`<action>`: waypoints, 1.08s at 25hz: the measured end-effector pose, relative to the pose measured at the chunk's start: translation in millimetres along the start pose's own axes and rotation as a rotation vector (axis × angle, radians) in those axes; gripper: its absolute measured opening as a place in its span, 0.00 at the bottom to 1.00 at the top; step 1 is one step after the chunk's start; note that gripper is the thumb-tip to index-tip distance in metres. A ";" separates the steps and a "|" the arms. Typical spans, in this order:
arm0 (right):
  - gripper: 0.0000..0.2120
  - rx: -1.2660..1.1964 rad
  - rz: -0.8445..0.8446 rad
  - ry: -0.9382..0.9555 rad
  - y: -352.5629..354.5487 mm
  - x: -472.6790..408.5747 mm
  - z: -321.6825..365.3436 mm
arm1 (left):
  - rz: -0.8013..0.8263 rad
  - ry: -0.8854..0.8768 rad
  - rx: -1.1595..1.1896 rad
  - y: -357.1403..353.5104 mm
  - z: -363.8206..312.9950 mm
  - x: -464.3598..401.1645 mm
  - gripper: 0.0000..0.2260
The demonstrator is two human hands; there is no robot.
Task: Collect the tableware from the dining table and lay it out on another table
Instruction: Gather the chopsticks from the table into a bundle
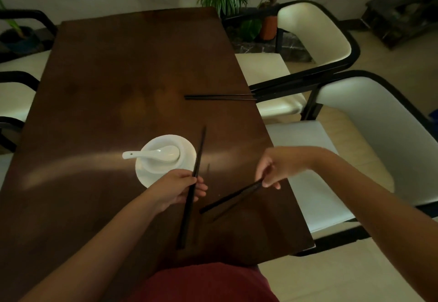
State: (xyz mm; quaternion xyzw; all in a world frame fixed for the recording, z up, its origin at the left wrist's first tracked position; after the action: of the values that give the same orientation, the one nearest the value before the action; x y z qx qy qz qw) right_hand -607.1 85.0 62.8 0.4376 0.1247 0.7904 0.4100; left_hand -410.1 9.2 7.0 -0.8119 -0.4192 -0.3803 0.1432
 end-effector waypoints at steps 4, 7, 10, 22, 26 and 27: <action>0.06 0.168 0.007 0.055 27.9 -30.3 38.2 | 0.284 -0.040 -0.126 -58.9 -19.7 13.5 0.09; 0.06 0.261 -0.029 0.041 35.6 -42.5 47.8 | 0.328 0.009 0.038 -71.7 -21.0 19.4 0.12; 0.06 0.418 -0.249 0.100 45.2 -46.2 53.8 | 0.327 0.007 0.162 -72.1 -15.7 23.0 0.12; 0.08 -1.172 -0.643 -0.195 -10.4 -53.9 27.8 | 0.433 -0.010 0.220 -72.4 -14.2 23.6 0.13; 0.11 -0.975 -0.900 -0.139 40.2 -30.6 33.4 | 0.331 0.059 0.426 -58.7 -1.2 5.6 0.27; 0.12 -0.942 -0.985 -0.087 53.9 -20.5 35.2 | 0.278 0.079 0.516 -54.0 5.8 0.9 0.29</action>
State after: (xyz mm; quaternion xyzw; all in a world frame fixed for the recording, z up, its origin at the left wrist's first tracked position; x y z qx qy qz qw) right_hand -602.4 29.7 101.3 0.1360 -0.0647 0.4631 0.8734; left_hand -449.6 45.8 -1.0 -0.7830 -0.3807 -0.2690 0.4119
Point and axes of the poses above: each hand's wrist, its own x-axis away from the middle knuckle, its own y-axis out of the back of the hand, z = x × y, the point moved 8 cm from there along -x, towards the middle knuckle, and after that the axes turned 8 degrees about -z, right-handed, at the moved point
